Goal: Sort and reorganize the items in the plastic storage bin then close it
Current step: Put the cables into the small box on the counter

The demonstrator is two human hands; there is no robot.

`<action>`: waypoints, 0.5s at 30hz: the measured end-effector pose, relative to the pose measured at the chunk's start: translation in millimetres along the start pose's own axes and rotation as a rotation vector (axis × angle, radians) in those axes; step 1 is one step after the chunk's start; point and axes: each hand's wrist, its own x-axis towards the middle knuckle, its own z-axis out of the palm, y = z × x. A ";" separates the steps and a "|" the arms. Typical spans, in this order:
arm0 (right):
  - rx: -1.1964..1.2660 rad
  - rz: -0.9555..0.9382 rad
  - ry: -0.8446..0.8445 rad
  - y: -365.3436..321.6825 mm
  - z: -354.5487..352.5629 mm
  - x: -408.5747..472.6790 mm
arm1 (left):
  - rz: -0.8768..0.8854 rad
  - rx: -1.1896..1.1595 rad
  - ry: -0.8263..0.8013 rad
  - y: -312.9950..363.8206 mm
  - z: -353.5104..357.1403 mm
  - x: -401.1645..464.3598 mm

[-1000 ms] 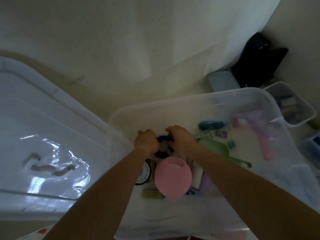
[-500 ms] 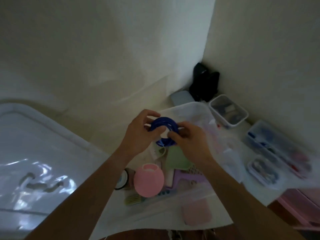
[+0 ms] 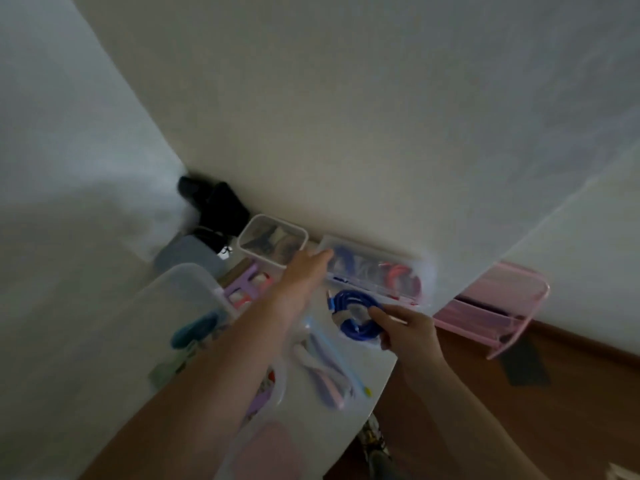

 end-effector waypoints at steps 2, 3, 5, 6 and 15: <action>0.008 0.056 -0.017 11.5 -3.2 11.7 | -0.190 -0.274 -0.059 6.7 13.2 17.7; 0.022 0.082 -0.025 14.8 -3.0 17.1 | -0.233 -0.376 -0.075 8.5 16.1 26.9; 0.049 0.128 -0.043 18.3 0.5 27.3 | -0.250 -0.529 -0.047 13.0 15.2 40.5; 0.064 0.144 -0.051 18.3 2.6 32.2 | -0.244 -0.584 -0.030 15.5 12.9 45.5; -0.016 0.026 0.177 -1.4 21.6 105.1 | -0.033 -0.769 -0.092 44.9 0.6 60.5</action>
